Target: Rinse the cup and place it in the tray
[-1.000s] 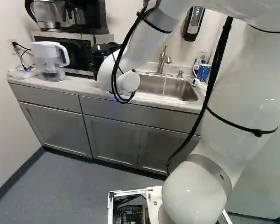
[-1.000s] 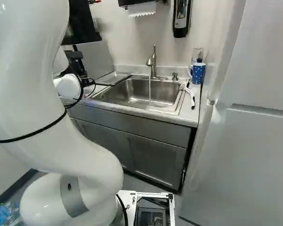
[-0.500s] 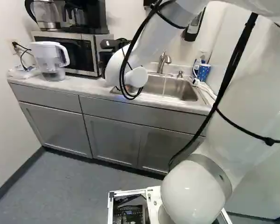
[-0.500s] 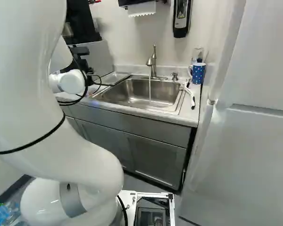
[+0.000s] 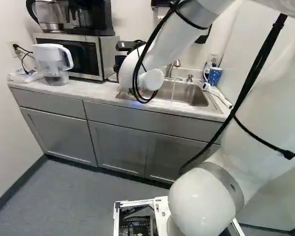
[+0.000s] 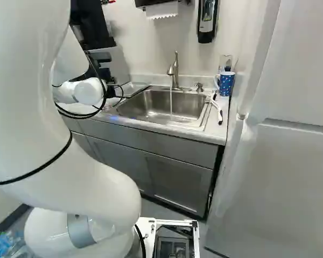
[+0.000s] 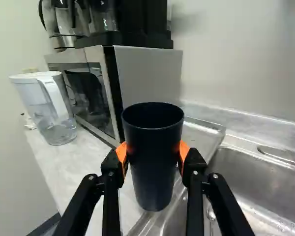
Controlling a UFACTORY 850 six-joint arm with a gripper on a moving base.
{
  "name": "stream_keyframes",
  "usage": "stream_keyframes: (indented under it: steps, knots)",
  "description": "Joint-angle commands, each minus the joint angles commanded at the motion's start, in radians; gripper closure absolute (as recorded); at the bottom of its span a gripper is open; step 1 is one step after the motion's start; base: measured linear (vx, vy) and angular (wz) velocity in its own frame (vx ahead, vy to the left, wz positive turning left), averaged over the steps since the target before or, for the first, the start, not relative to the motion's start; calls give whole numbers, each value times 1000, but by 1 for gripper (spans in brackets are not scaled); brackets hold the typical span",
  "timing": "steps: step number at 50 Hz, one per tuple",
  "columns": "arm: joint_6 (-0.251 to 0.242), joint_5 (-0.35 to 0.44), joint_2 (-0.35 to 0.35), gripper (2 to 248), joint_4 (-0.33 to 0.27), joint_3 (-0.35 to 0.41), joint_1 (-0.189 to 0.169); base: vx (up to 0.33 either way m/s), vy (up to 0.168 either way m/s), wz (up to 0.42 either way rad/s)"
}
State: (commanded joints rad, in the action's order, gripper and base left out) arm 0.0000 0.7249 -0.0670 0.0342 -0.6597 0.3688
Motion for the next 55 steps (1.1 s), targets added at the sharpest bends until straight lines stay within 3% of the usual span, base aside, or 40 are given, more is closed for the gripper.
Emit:
stream_keyframes:
  steps: [25, 55]
  knots:
    - [0, -3, -24, 129, 36, 23, -78, 0, 0, 0]
    - [0, -3, -40, 129, 36, 38, -174, 0, 0, 0]
